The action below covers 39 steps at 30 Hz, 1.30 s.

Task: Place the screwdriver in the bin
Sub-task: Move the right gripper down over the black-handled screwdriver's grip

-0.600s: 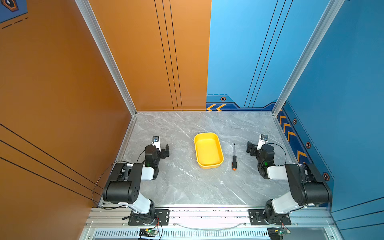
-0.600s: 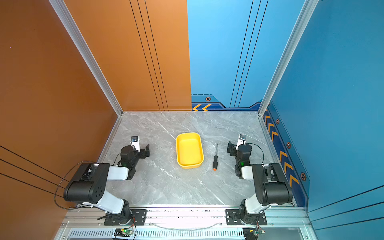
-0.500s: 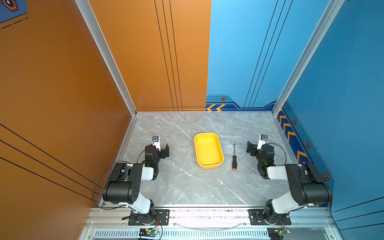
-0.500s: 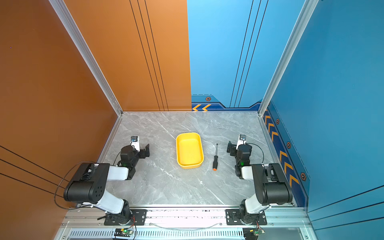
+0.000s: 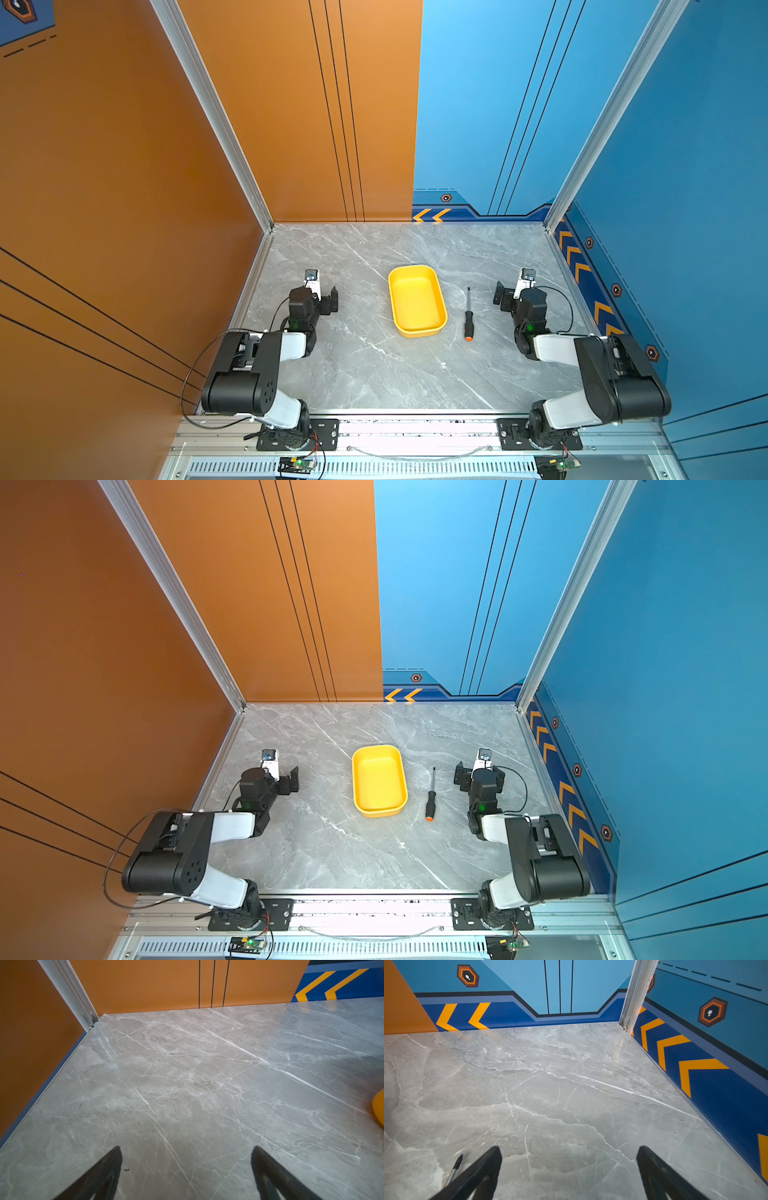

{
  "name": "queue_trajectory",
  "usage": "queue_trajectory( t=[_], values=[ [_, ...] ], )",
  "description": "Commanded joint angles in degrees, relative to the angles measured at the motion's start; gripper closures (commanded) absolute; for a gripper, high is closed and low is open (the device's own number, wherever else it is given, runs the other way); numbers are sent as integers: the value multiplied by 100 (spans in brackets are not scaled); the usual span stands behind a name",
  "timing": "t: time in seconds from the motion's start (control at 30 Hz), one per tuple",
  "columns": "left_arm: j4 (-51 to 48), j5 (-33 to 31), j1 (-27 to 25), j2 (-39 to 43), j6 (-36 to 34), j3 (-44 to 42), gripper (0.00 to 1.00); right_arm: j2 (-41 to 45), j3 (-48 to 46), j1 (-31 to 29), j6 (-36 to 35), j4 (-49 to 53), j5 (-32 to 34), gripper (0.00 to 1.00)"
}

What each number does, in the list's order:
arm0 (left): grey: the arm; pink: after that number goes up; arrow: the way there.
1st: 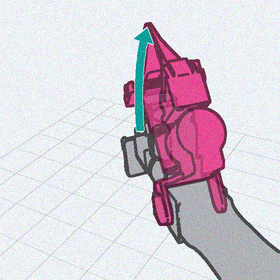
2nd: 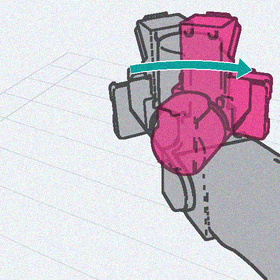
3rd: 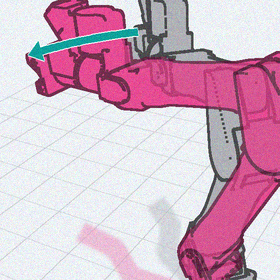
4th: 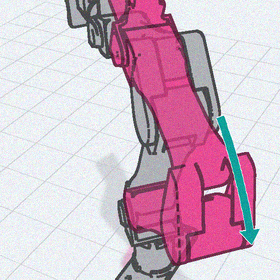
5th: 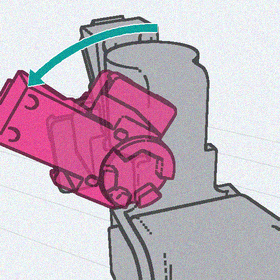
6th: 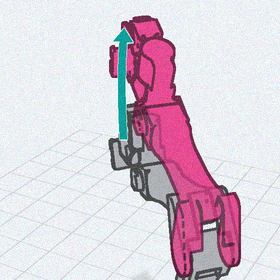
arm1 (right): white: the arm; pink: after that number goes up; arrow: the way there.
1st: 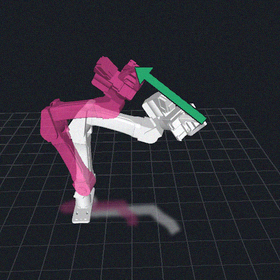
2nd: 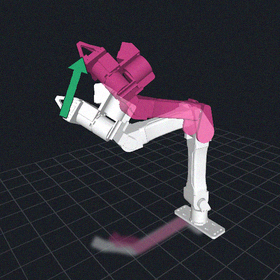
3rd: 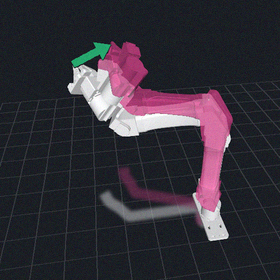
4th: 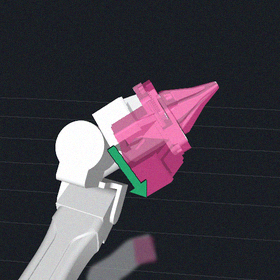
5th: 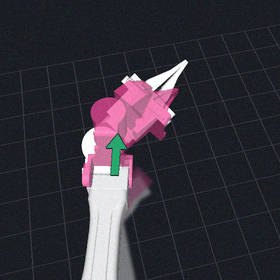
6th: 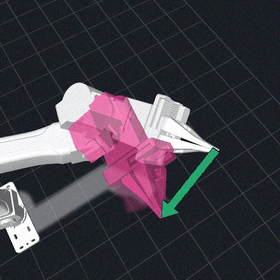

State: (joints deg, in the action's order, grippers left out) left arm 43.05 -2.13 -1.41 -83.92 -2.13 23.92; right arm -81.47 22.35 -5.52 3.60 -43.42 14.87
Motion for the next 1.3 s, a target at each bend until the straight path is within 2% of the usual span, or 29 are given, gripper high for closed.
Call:
queue_trajectory(
  t=[0.0,0.13,0.2,0.3,0.43,0.63,0.93,1.27],
  values=[
    [-1160,363,-86,644,-172,479,2,800,704,-166,198,2080,163,0],
    [-1624,836,-253,1098,370,581,2,1332,1558,-313,1024,4296,-490,0],
    [-1725,1091,-427,1244,531,544,2,1477,1699,-474,1307,4857,-589,0],
    [-1993,1013,-812,1484,952,503,2,1616,1668,-639,1854,5382,-823,0],
    [-2151,1243,-1095,1597,1633,470,2,1600,1287,-834,2405,5329,-1339,3],
    [-2168,1292,-1529,1501,2072,436,2,1520,869,-1303,2731,5276,-1316,3],
    [-2228,1103,-1913,973,2259,441,2,1209,752,-1743,2827,5446,-1262,9],
    [-2226,1135,-1986,859,2243,417,2,772,955,-2008,3068,5568,-1006,16]
  ],
)
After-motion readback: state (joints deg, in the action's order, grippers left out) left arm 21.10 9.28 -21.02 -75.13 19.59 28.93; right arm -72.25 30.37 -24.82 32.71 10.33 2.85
